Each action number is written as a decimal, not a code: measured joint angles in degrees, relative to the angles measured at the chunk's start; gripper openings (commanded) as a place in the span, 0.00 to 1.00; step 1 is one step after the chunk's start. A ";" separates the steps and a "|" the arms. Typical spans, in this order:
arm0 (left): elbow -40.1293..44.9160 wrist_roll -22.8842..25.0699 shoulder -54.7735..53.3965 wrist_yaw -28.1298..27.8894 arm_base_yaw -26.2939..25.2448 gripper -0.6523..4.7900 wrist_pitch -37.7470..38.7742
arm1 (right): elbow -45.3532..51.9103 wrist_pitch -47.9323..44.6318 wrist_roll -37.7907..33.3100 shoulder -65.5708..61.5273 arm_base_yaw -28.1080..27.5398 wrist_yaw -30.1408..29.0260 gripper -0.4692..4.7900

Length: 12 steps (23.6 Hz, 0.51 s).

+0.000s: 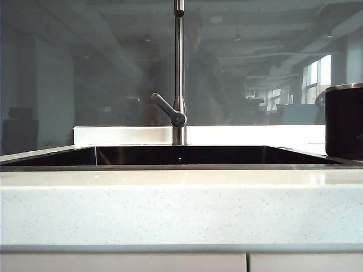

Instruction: Pick up the mug next to the sink, go to the faucet to get some water, pour the water into the sink, and finally put the mug back to its place.

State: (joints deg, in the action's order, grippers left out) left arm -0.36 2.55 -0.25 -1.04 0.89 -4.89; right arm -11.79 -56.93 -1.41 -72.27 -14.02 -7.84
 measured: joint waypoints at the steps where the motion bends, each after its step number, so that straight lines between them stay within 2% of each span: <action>1: 0.00 0.00 0.00 0.00 0.00 0.11 0.02 | -0.42 -0.66 0.00 -1.25 0.00 0.00 0.44; 10: 0.00 0.00 0.04 0.00 0.00 0.11 0.00 | -4.20 -8.59 0.00 -11.96 0.13 -0.15 0.42; 12: 0.00 -0.02 0.04 0.00 0.00 0.11 0.00 | -4.33 -8.72 -0.02 -12.41 0.13 -0.15 0.32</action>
State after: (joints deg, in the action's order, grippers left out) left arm -0.36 2.52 -0.21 -1.04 0.89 -4.89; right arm -16.12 -65.65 -1.43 -84.68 -13.89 -7.99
